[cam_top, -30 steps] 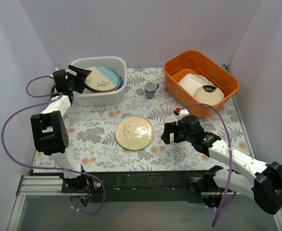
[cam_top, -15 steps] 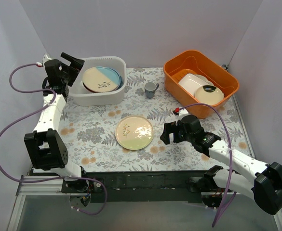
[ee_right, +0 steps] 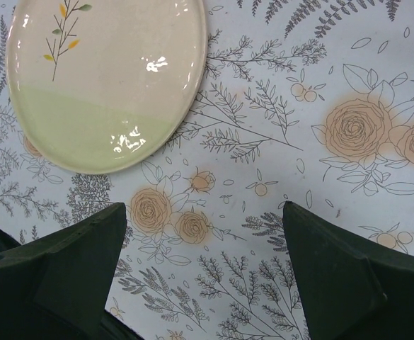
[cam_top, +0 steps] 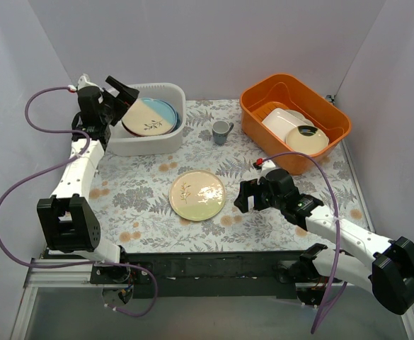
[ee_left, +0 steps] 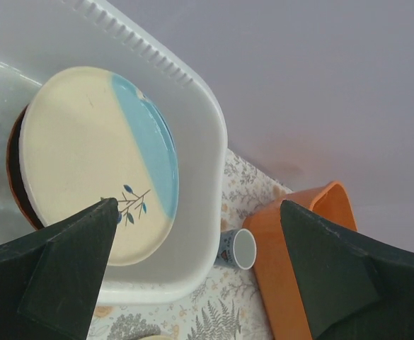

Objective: Place the plates into the plastic bin on the countertop
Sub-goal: Place the plate in the plastic bin, then pick up the plate at the center of the board.

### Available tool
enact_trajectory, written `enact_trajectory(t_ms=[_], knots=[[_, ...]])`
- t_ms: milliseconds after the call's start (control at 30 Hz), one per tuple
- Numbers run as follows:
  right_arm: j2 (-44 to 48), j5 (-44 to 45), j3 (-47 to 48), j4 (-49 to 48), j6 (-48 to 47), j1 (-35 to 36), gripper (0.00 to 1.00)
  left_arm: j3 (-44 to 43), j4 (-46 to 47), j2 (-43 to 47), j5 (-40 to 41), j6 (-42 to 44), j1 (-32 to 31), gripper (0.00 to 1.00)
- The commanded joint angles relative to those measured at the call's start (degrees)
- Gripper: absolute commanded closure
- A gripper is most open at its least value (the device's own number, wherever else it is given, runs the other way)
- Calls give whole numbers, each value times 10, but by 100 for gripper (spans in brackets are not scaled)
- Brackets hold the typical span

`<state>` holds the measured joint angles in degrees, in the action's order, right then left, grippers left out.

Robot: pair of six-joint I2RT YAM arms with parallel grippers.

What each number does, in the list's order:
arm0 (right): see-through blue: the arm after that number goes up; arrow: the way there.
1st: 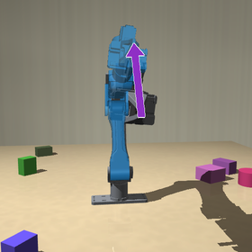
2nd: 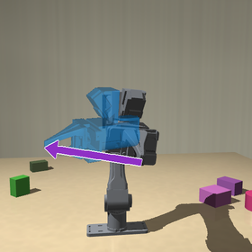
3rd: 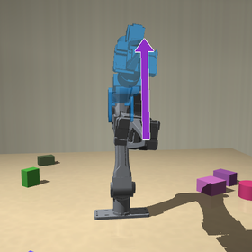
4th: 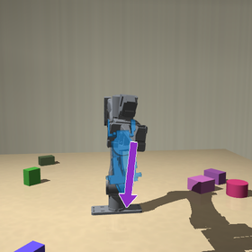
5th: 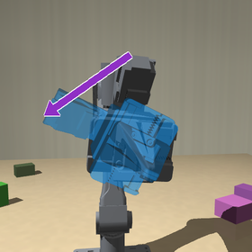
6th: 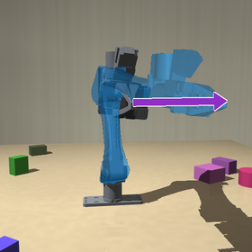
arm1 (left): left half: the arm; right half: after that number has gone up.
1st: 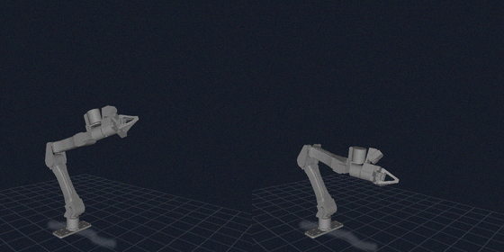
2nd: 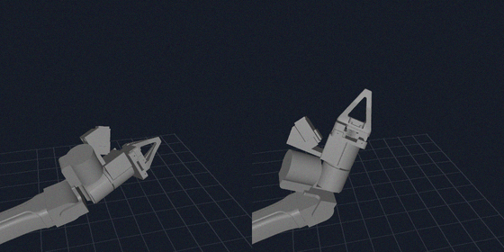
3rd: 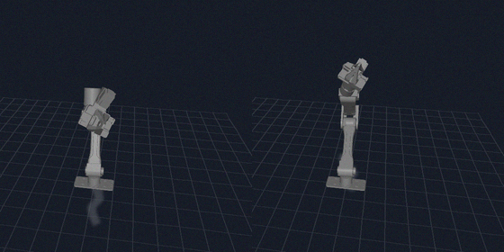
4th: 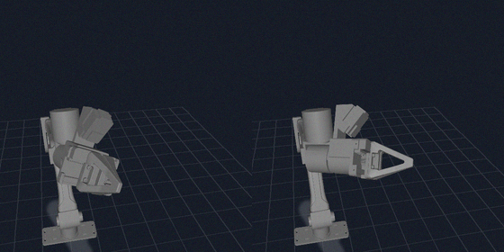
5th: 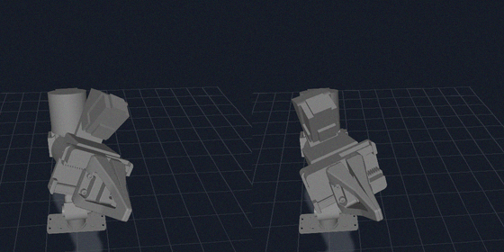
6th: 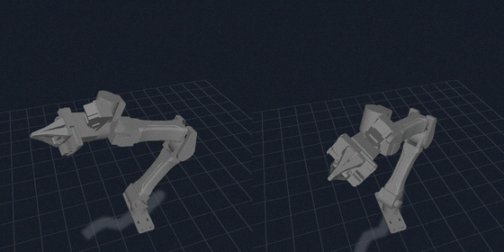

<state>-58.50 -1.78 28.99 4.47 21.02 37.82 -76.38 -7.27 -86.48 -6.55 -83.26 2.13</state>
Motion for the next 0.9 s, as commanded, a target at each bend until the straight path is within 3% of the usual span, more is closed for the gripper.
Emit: enact_trajectory(t_ms=[0,300,867], knots=[[-2,-8,12,-24,0,-3,2,29,-10,32,-33,42,-11,2],[-32,-23,20,-37,-3,-3,2,131,-8,97,-69,75,-61,2],[-85,-47,31,-83,-1,-3,2,293,-41,192,-92,67,-72,2]])
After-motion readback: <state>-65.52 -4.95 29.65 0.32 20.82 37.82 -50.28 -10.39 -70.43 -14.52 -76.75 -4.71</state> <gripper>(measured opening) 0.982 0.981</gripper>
